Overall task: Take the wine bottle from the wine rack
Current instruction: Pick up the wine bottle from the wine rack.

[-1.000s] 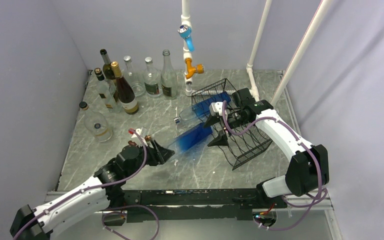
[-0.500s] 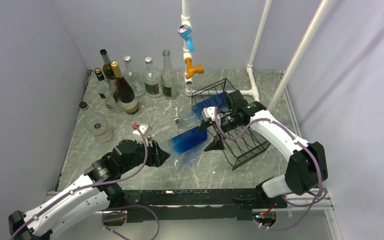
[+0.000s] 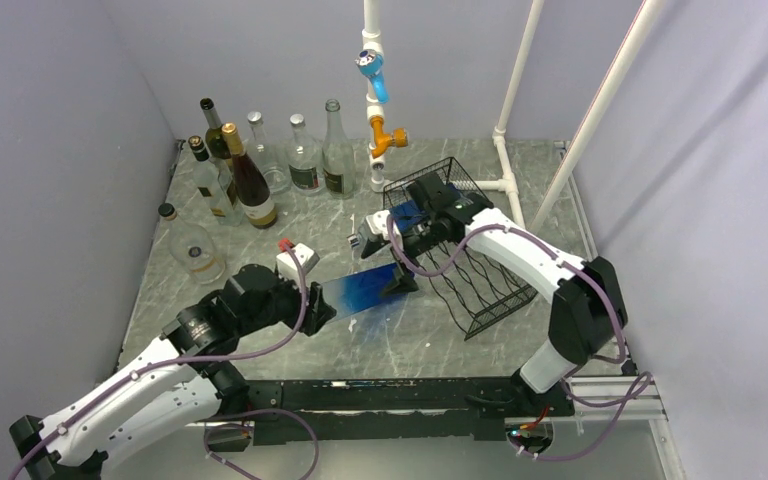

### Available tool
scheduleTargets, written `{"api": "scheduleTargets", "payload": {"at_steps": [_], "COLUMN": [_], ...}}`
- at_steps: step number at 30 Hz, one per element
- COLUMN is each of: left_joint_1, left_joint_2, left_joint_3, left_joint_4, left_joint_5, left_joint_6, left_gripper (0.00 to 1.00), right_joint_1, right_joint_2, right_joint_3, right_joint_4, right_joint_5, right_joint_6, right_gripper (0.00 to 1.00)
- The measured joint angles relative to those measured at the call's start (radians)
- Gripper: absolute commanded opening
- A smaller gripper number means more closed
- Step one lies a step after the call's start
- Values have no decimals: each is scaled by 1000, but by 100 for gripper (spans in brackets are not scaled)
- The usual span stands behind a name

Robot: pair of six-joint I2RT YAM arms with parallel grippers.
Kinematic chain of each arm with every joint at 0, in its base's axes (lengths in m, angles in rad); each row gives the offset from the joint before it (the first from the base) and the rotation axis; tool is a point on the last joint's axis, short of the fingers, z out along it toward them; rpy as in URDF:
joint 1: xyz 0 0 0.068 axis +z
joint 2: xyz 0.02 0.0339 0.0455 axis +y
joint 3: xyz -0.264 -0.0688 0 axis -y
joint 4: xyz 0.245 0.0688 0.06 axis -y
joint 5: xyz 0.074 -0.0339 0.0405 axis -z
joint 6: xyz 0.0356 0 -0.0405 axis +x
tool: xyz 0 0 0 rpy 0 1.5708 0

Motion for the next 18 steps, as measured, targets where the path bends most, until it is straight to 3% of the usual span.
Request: {"api": "scheduleTargets", "payload": {"at_steps": [18], "left_joint_1": [0], "left_joint_2": [89], "left_joint_3": [112], "left_joint_4": [-55], "left_joint_5": [65], "left_joint_6": [161], "left_gripper": [0], "right_joint_1": [102], "right_joint_2": [166], "right_joint_3": [74], "right_joint_4": [23], "right_joint_5": [-11], "right_joint_6": [61], "right_gripper": [98]}}
